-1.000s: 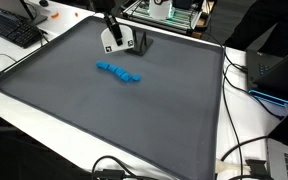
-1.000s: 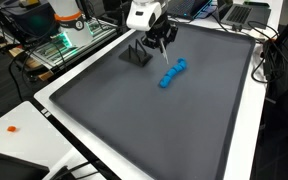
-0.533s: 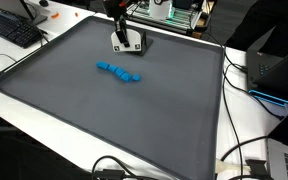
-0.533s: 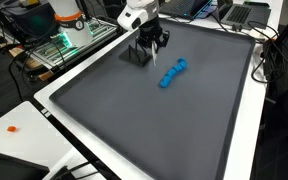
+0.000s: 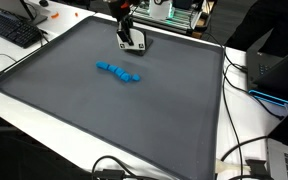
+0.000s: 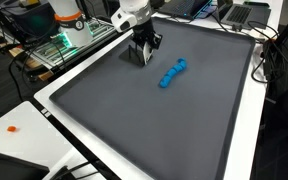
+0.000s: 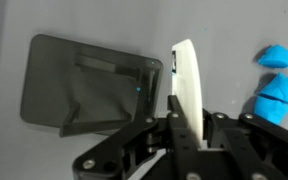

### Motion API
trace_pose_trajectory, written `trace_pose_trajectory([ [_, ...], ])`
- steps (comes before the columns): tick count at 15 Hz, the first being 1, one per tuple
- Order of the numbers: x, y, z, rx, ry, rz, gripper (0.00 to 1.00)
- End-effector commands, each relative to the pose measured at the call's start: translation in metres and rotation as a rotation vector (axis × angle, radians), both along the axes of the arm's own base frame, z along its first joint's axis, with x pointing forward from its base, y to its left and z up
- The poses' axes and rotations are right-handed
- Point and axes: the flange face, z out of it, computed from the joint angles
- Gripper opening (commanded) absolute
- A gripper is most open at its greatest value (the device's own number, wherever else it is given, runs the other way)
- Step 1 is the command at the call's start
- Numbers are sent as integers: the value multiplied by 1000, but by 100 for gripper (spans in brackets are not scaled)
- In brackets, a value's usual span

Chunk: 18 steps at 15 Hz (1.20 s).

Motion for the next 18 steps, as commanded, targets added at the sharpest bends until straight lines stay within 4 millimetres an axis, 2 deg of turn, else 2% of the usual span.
trace_pose_trajectory([
  [1, -20, -1, 2, 44, 16, -70, 2],
  [7, -29, -2, -7, 52, 26, -96, 2],
  [18, -25, 1, -24, -9, 2, -120, 2],
])
